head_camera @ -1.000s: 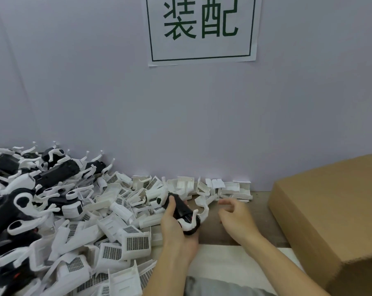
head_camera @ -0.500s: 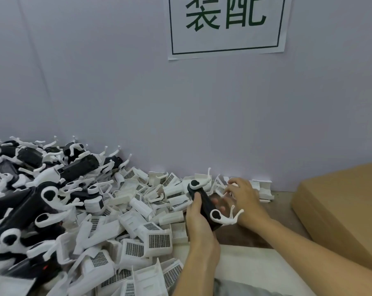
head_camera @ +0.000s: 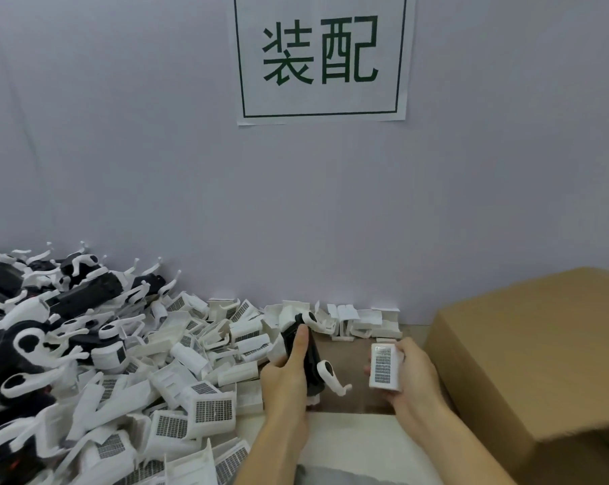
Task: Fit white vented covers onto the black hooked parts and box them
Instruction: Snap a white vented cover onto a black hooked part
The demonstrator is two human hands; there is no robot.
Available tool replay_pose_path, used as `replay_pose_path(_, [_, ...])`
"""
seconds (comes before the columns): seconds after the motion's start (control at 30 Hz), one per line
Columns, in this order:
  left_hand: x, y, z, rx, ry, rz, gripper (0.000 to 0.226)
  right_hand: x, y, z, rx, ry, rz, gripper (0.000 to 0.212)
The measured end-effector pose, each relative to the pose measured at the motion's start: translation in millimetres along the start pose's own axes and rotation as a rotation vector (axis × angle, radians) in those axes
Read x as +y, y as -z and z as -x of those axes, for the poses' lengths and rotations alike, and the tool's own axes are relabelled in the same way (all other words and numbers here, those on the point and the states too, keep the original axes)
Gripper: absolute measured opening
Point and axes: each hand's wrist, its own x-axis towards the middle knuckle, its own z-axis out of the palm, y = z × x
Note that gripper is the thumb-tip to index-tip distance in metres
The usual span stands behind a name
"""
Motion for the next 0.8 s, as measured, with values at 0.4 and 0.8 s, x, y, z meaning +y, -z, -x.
replay_pose_path(0.4, [-11, -11, 3, -0.105, -0.234, -0.226, 0.018, -4, -24, 20, -0.195, 0.439, 0.178, 0.018])
replay_pose_path(0.8, [-12, -19, 22, -0.364, -0.262, -0.324, 0.026, 5, -36, 31, 0.113, 0.879, 0.544, 0.01])
